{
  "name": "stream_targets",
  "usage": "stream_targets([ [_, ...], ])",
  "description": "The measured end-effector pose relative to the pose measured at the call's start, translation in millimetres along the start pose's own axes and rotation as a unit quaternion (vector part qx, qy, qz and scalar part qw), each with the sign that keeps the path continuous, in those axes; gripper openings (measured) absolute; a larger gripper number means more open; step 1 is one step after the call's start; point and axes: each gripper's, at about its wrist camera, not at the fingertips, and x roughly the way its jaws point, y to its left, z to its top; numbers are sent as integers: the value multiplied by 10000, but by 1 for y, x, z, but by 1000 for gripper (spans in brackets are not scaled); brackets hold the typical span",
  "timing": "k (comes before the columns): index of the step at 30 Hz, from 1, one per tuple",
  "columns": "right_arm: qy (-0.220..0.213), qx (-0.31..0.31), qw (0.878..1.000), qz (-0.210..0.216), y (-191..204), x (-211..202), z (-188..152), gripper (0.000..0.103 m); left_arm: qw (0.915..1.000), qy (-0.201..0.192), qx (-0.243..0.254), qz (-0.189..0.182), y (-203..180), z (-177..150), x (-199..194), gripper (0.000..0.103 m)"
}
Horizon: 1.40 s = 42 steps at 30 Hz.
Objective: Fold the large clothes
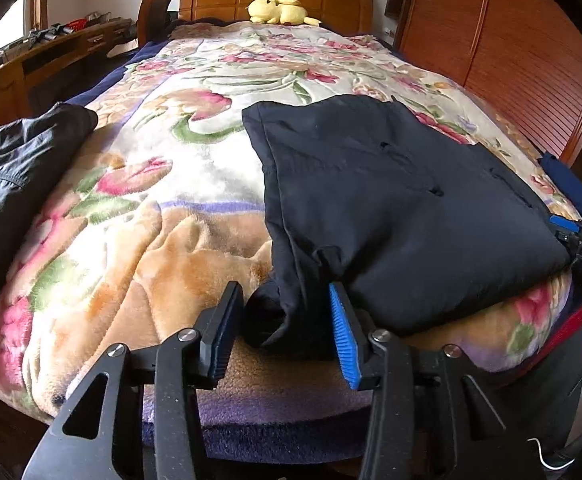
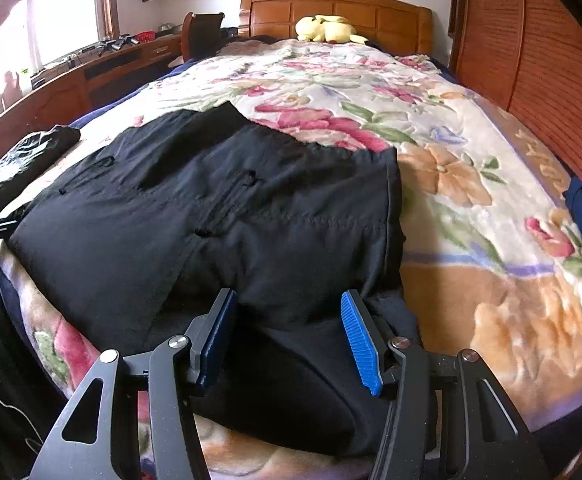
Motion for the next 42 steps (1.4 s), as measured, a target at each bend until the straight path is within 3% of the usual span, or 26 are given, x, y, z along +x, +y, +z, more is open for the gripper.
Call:
stream_targets([
  [11, -365, -485, 9971, 457, 49, -21, 15, 56, 10000, -74, -41, -43, 2, -2, 4, 48],
  [21, -171, -532, 9914, 1182, 85, 7, 17, 56, 9998, -69, -134, -137, 5, -2, 3, 48],
  [39, -92, -698, 9913, 1111, 90, 41, 7, 57, 9991, 153, -381, -79, 1, 1, 6, 48],
  [40, -107, -696, 9912, 1117, 90, 41, 7, 57, 9991, 150, -380, -75, 1, 1, 5, 46],
  [42, -125, -690, 9912, 1121, 90, 40, 4, 57, 9987, 174, -423, -240, 0, 2, 4, 27],
])
